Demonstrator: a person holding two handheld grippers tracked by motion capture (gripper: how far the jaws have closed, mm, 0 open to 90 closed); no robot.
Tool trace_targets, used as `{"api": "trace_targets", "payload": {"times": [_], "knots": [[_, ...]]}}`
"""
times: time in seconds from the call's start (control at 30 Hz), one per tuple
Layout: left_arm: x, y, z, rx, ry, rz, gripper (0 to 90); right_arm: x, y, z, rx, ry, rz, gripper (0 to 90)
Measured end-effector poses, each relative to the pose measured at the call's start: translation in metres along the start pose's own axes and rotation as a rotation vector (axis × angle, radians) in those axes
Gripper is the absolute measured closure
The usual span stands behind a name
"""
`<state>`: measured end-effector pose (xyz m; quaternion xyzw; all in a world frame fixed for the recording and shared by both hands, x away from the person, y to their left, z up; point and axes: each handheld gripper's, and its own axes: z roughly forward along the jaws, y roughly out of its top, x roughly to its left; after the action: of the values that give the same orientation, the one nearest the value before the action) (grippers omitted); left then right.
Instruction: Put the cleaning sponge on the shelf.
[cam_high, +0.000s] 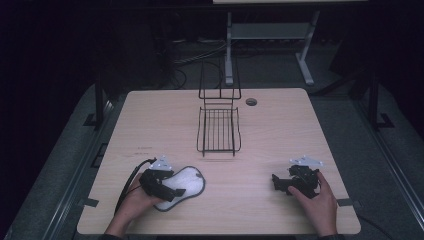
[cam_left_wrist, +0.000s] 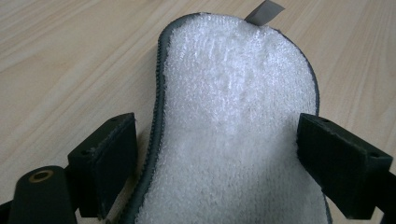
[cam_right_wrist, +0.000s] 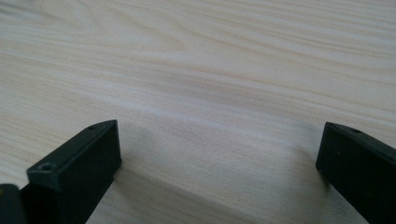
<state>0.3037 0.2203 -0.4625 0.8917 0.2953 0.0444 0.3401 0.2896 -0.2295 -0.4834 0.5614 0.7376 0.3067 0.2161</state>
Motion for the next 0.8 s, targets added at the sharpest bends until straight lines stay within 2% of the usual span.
{"api": "trace_targets", "payload": {"times": [0.1, 0.23, 0.53, 0.8], "knots": [[-0.002, 0.001, 0.0, 0.0, 0.0, 0.001, 14.2, 0.0, 0.0, 0.0, 0.0, 0.0, 0.0, 0.0], [-0.002, 0.001, -0.001, -0.003, -0.013, 0.016, 21.0, 0.0, 0.0, 0.0, 0.0, 0.0, 0.0, 0.0], [-0.001, 0.001, -0.003, -0.006, -0.021, 0.022, 25.5, 0.0, 0.0, 0.0, -0.001, 0.0, 0.0, 0.0], [-0.004, 0.004, -0.01, -0.008, 0.004, 0.062, 31.0, 0.0, 0.0, 0.0, 0.0, 0.0, 0.0, 0.0]]}}
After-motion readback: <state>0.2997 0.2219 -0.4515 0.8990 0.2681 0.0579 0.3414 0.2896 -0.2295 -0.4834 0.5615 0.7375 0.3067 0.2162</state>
